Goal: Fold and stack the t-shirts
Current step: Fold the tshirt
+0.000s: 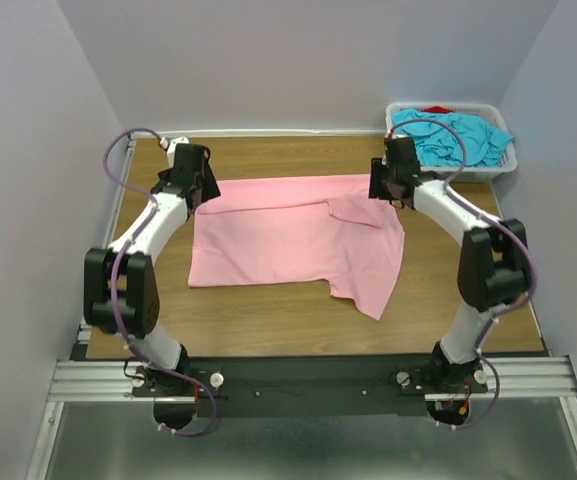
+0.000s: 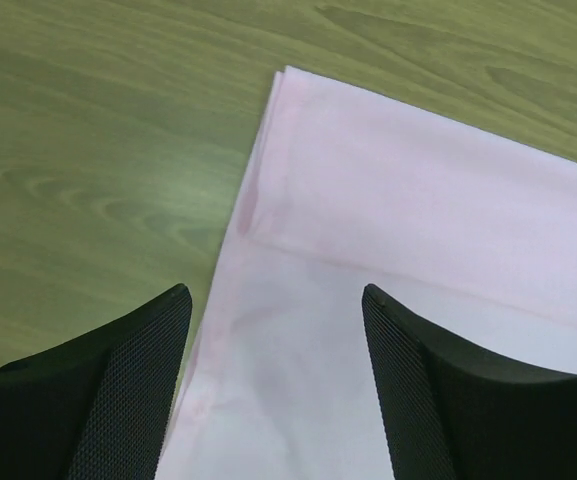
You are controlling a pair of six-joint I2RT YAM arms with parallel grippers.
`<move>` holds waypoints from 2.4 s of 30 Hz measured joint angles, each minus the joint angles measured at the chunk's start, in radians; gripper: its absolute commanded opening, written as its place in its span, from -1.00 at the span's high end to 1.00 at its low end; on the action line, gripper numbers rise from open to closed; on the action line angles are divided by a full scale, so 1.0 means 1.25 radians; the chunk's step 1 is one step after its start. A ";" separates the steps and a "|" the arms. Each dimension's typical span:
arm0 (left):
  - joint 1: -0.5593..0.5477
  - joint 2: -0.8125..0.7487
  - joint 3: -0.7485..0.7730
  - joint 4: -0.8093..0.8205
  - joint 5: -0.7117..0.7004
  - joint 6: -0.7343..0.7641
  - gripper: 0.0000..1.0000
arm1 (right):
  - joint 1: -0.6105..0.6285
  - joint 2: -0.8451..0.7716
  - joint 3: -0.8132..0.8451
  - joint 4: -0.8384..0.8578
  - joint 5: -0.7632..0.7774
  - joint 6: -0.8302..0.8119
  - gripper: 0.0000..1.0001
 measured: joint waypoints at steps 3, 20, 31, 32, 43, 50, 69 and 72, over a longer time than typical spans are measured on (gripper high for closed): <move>0.000 -0.134 -0.110 -0.006 -0.013 -0.035 -0.58 | 0.000 -0.153 -0.106 -0.004 -0.031 0.028 -0.14; 0.004 -0.451 -0.509 -0.149 0.002 -0.331 -0.31 | 0.002 -0.398 -0.383 -0.036 -0.147 0.090 -0.16; 0.032 -0.368 -0.538 -0.149 0.039 -0.373 -0.26 | 0.002 -0.404 -0.391 -0.033 -0.166 0.092 -0.16; 0.034 -0.366 -0.538 -0.147 0.040 -0.373 -0.26 | 0.002 -0.404 -0.392 -0.033 -0.166 0.092 -0.16; 0.042 -0.349 -0.533 -0.136 0.052 -0.374 0.59 | 0.002 -0.404 -0.398 -0.033 -0.165 0.096 -0.16; 0.042 -0.381 -0.533 -0.146 0.067 -0.375 0.99 | 0.002 -0.425 -0.434 -0.030 -0.134 0.120 -0.17; 0.042 -0.408 -0.534 -0.139 0.076 -0.344 1.00 | -0.157 -0.469 -0.593 -0.065 -0.208 0.206 -0.07; 0.042 -0.408 -0.535 -0.136 0.079 -0.340 1.00 | -0.157 -0.465 -0.596 -0.065 -0.213 0.215 0.07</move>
